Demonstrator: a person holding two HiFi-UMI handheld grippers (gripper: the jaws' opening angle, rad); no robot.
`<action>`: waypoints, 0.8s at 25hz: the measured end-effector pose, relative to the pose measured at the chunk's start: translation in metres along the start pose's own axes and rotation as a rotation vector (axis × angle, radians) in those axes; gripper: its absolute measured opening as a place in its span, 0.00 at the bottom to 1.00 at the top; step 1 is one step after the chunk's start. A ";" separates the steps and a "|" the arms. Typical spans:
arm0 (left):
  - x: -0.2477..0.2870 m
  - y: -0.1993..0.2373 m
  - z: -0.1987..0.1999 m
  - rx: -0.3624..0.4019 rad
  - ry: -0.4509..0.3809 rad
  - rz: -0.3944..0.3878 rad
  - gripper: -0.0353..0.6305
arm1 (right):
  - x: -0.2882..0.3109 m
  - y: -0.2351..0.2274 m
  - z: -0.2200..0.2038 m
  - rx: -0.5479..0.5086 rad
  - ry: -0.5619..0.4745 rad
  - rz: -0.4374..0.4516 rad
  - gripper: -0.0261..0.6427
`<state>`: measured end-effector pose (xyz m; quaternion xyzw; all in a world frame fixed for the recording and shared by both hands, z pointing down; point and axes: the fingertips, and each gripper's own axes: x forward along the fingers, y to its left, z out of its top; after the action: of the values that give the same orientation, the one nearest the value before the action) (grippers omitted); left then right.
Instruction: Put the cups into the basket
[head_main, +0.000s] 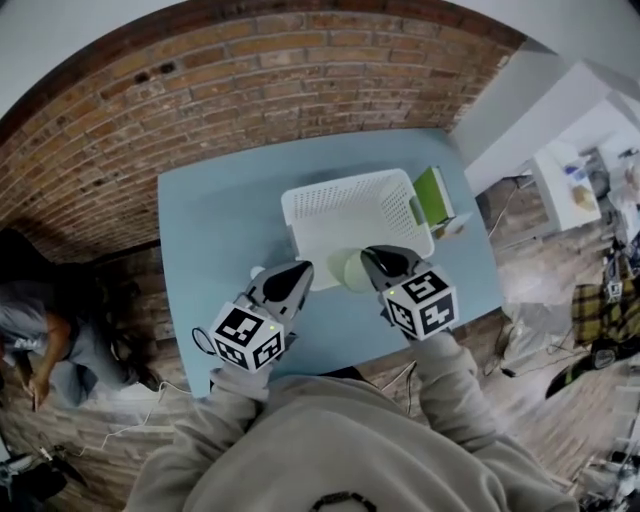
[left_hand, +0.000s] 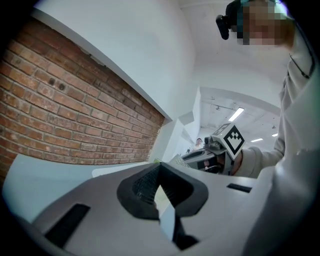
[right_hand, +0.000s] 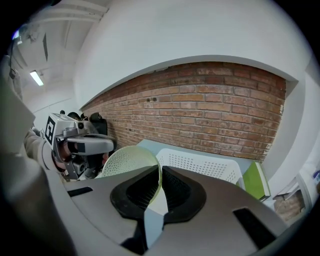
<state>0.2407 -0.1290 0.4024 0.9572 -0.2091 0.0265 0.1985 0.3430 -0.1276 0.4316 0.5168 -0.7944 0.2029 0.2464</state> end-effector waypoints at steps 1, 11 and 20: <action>-0.002 0.002 -0.002 -0.007 -0.001 0.003 0.05 | 0.003 0.001 -0.001 -0.003 0.007 0.003 0.09; -0.012 0.034 -0.010 -0.047 -0.008 0.055 0.05 | 0.053 -0.006 -0.003 -0.020 0.071 0.052 0.09; -0.018 0.064 -0.024 -0.090 0.018 0.109 0.05 | 0.119 -0.031 -0.014 -0.010 0.147 0.085 0.09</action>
<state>0.1994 -0.1659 0.4455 0.9342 -0.2598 0.0366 0.2416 0.3331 -0.2173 0.5160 0.4649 -0.7965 0.2464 0.2979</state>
